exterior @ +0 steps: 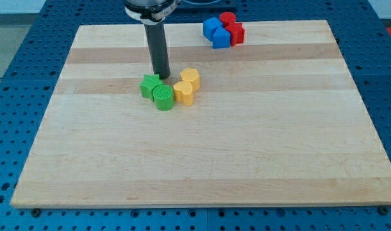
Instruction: Place the red star and blue triangle vertically above the green circle
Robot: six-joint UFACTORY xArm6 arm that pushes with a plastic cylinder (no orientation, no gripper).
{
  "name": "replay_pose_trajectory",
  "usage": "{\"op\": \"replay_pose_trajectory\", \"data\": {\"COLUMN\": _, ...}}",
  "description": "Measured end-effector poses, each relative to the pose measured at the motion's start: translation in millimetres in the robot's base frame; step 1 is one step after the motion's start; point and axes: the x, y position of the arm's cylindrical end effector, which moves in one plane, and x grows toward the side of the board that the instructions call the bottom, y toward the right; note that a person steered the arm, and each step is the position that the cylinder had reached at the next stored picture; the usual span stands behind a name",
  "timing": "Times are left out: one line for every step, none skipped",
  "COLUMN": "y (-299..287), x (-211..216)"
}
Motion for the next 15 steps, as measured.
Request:
{"op": "replay_pose_trajectory", "data": {"y": -15.4, "x": 11.8}}
{"op": "replay_pose_trajectory", "data": {"y": -14.8, "x": 8.6}}
{"op": "replay_pose_trajectory", "data": {"y": -5.8, "x": -11.7}}
{"op": "replay_pose_trajectory", "data": {"y": -4.1, "x": -36.7}}
{"op": "replay_pose_trajectory", "data": {"y": 40.7, "x": -39.0}}
{"op": "replay_pose_trajectory", "data": {"y": 119.6, "x": -55.8}}
{"op": "replay_pose_trajectory", "data": {"y": 200.6, "x": -80.2}}
{"op": "replay_pose_trajectory", "data": {"y": 272.0, "x": -90.3}}
{"op": "replay_pose_trajectory", "data": {"y": 299.6, "x": -126.2}}
{"op": "replay_pose_trajectory", "data": {"y": 305.6, "x": -139.0}}
{"op": "replay_pose_trajectory", "data": {"y": 287.6, "x": -139.2}}
{"op": "replay_pose_trajectory", "data": {"y": 247.2, "x": -134.6}}
{"op": "replay_pose_trajectory", "data": {"y": 233.3, "x": -133.2}}
{"op": "replay_pose_trajectory", "data": {"y": 245.6, "x": -132.4}}
{"op": "replay_pose_trajectory", "data": {"y": 208.7, "x": -117.2}}
